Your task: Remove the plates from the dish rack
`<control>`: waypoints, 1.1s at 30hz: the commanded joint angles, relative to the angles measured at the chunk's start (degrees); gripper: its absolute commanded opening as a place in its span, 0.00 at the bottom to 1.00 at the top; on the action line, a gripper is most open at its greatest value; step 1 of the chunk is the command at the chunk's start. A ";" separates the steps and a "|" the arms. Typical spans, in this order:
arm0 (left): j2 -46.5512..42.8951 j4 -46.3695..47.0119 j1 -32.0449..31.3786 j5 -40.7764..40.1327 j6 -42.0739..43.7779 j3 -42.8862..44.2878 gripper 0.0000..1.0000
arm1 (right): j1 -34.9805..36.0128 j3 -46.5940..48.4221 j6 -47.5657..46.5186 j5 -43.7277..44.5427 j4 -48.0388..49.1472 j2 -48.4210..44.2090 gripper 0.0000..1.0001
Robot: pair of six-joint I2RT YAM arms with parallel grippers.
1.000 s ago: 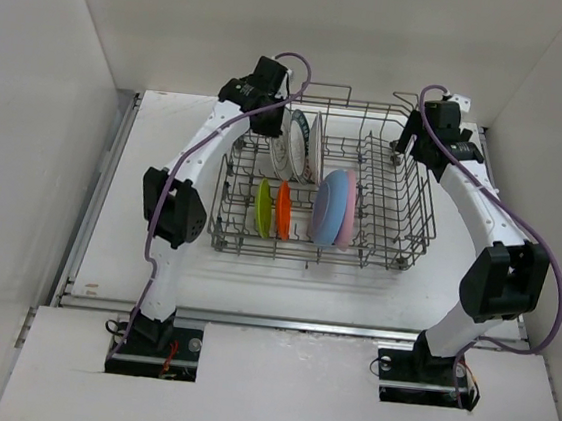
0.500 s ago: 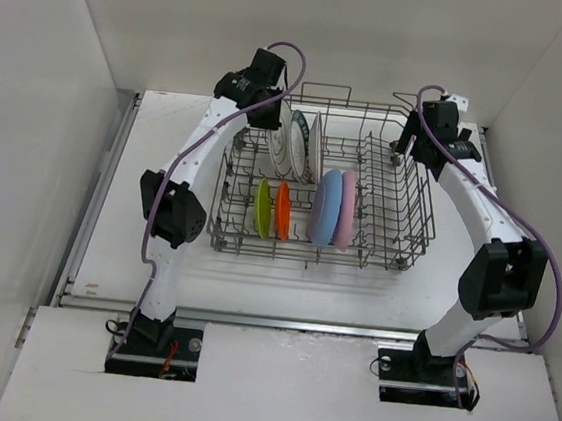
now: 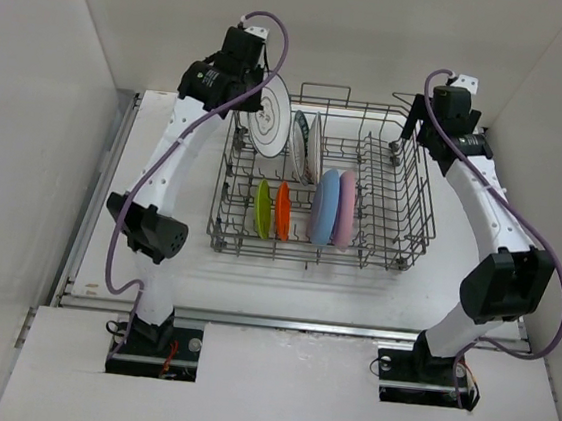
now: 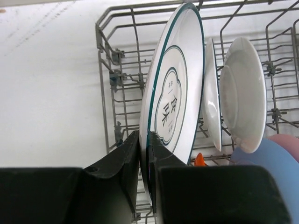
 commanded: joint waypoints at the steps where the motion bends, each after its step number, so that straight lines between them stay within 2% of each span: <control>1: -4.62 1.63 0.30 -1.10 1.96 1.50 0.00 | 0.24 2.18 -1.90 -2.08 2.13 -2.76 1.00; 4: -5.15 0.23 0.30 -2.67 2.49 3.16 0.00 | 0.24 2.18 -2.43 -2.08 2.14 -3.90 1.00; 6: -6.02 -0.31 0.30 -5.83 3.53 6.42 0.00 | 0.24 1.65 -2.43 -2.08 2.14 -4.60 1.00; 9: -9.01 0.57 1.35 -13.54 6.52 5.56 0.00 | 0.76 1.12 -2.43 -4.09 2.14 -6.62 1.00; 11: -10.85 1.36 3.36 -15.59 7.67 4.32 0.00 | 1.29 0.60 -2.43 -5.50 2.14 -8.19 1.00; 13: -11.65 1.36 7.93 -16.13 7.67 2.21 0.00 | 1.81 0.60 -2.43 -6.90 3.19 -9.26 1.00; 17: -12.97 3.29 12.78 -12.09 9.51 -4.19 0.00 | 4.53 -0.54 -1.90 -16.54 5.65 -11.98 1.00; 19: -12.97 4.43 14.70 -10.77 10.49 -9.10 0.00 | 5.77 -0.55 -1.90 -19.20 6.79 -12.78 1.00; 24: -11.31 7.25 19.36 -4.80 9.26 -14.75 0.00 | 9.28 -0.38 -1.90 -24.21 8.64 -13.39 0.98; 29: -7.88 7.86 27.71 6.27 5.21 -16.42 0.00 | 12.27 0.95 -1.90 -26.42 7.24 -11.37 0.98; 33: -7.18 12.87 34.20 17.06 3.81 -26.41 0.00 | 12.89 1.47 -1.90 -29.32 7.24 -10.06 0.98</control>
